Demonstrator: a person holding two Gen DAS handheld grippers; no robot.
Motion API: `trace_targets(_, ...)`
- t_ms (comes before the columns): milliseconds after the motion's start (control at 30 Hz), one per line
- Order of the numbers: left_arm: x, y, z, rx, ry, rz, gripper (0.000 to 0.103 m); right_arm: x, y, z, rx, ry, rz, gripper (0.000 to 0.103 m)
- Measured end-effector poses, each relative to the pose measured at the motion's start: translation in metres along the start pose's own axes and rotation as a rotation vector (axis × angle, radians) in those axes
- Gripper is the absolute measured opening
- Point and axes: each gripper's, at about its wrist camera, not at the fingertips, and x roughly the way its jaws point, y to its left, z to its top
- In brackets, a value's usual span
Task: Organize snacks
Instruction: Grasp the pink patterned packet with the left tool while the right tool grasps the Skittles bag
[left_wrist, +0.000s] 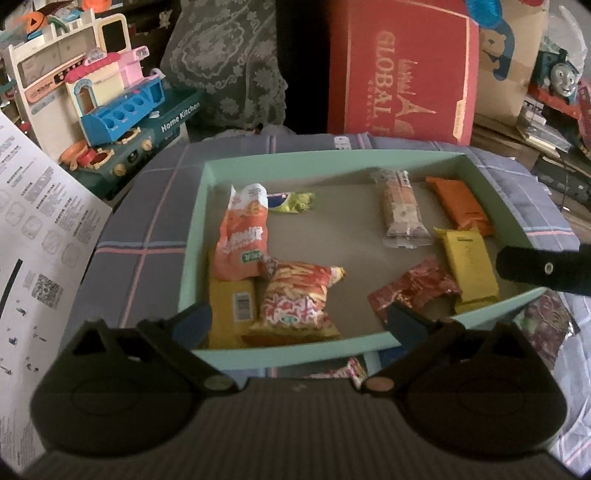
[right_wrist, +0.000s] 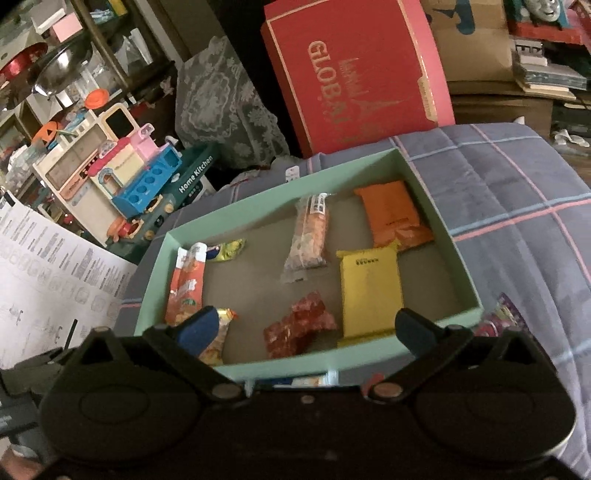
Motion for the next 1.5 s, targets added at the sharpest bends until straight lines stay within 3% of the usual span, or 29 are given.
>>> trace_targets(433,-0.042,-0.002,-0.042,0.017,0.000,-0.015,0.103,-0.048,-0.008,-0.035,0.024,-0.004,0.005,0.103)
trace_targets(900,-0.031,0.026,-0.112,-0.055,0.127,0.008,0.103,-0.041,-0.034,-0.095,0.079,0.123,-0.042,0.103)
trace_targets(1167,-0.026,0.050,-0.131,-0.128,0.149,0.030,0.103,-0.032,-0.033,-0.119,0.079,0.178,-0.059,0.103)
trace_targets(1500,-0.009,0.058,-0.124,-0.122,0.139,0.055,0.103,-0.018,-0.026,-0.115,0.067,0.190,-0.078,0.103)
